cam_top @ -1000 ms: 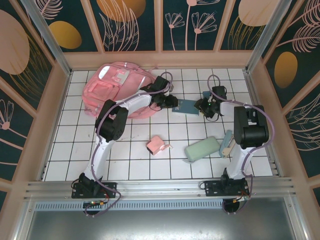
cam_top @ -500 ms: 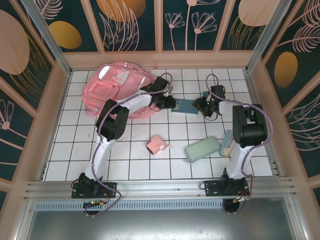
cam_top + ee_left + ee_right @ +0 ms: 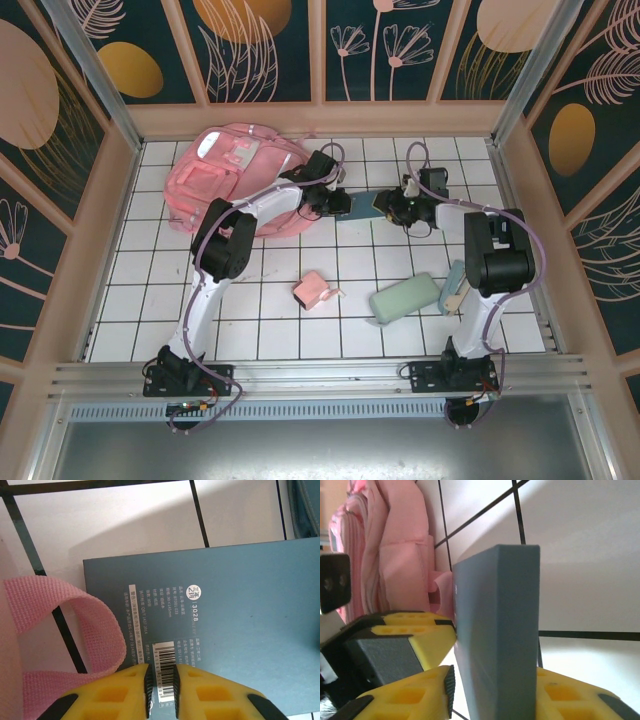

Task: Pack the student bag
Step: Pick up the book from the center of the table, then open the student bag at the top-center of the table.

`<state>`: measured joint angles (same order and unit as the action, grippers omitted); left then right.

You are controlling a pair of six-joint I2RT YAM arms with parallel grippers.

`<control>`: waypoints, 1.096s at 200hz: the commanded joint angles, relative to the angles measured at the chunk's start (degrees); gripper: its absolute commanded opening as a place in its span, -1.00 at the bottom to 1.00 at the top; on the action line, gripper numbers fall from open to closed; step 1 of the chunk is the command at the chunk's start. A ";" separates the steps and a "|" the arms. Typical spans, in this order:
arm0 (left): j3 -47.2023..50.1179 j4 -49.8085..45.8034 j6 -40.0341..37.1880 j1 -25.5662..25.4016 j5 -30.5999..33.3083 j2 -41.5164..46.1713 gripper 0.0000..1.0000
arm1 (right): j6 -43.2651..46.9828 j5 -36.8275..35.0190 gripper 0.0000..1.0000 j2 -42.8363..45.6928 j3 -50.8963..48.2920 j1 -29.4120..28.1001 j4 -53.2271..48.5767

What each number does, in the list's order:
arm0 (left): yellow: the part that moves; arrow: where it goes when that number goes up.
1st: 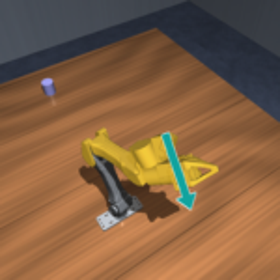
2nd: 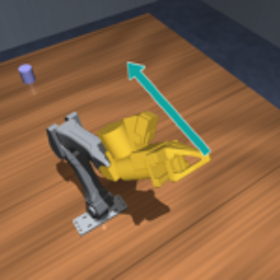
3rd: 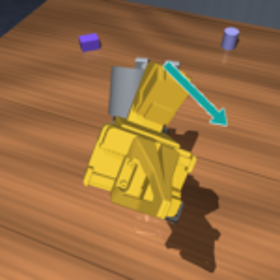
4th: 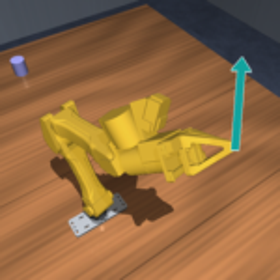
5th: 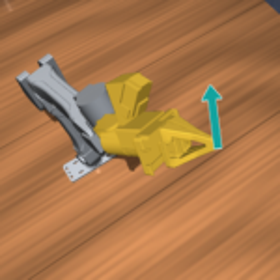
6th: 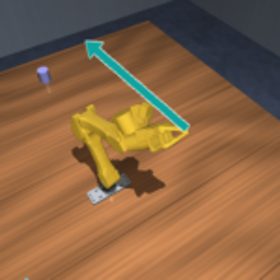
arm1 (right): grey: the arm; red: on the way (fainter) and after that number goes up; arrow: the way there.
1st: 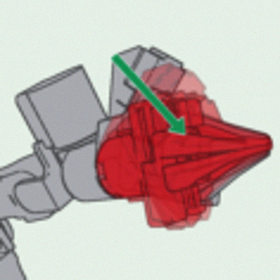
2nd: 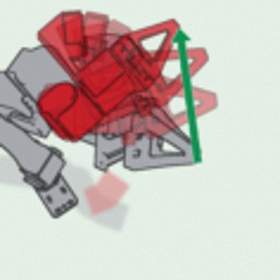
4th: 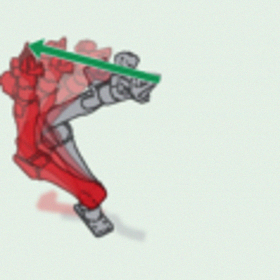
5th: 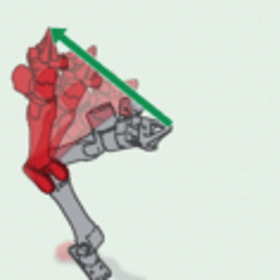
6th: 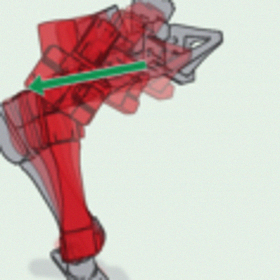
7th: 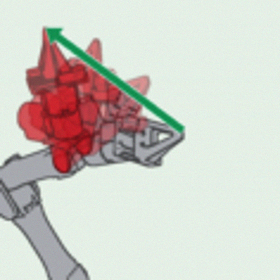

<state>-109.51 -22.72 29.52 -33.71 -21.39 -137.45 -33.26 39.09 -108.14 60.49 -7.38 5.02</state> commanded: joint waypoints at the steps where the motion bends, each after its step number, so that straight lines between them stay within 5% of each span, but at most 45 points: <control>1: -0.39 -3.91 -1.63 -0.62 1.16 -2.33 -0.57 | 2.14 1.34 -0.45 0.67 2.09 -0.54 -2.23; 29: -1.92 -6.13 -2.66 -0.59 3.12 0.00 -0.56 | 1.64 -1.48 -1.00 2.31 0.80 -0.05 -2.12; 71: -4.49 -9.48 -4.78 -0.56 8.17 8.81 -0.31 | 1.26 -3.81 -1.00 6.86 -0.62 1.40 -2.54; 119: -4.27 -13.32 -14.22 0.44 28.68 14.09 -0.06 | 0.96 -4.33 -1.00 11.02 -0.90 2.54 -3.21; 154: -2.38 -14.39 -16.42 2.93 36.84 12.75 -0.07 | -0.30 -3.23 -1.00 11.86 -1.34 2.27 -1.85; 219: -1.87 -16.50 -17.47 3.46 37.81 7.26 0.03 | -1.09 -2.09 -1.00 12.34 -2.47 1.21 -0.98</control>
<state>-112.49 -36.21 13.52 -29.87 14.68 -127.79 -33.54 35.11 -98.52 58.22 -5.50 2.13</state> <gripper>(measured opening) 0.516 0.170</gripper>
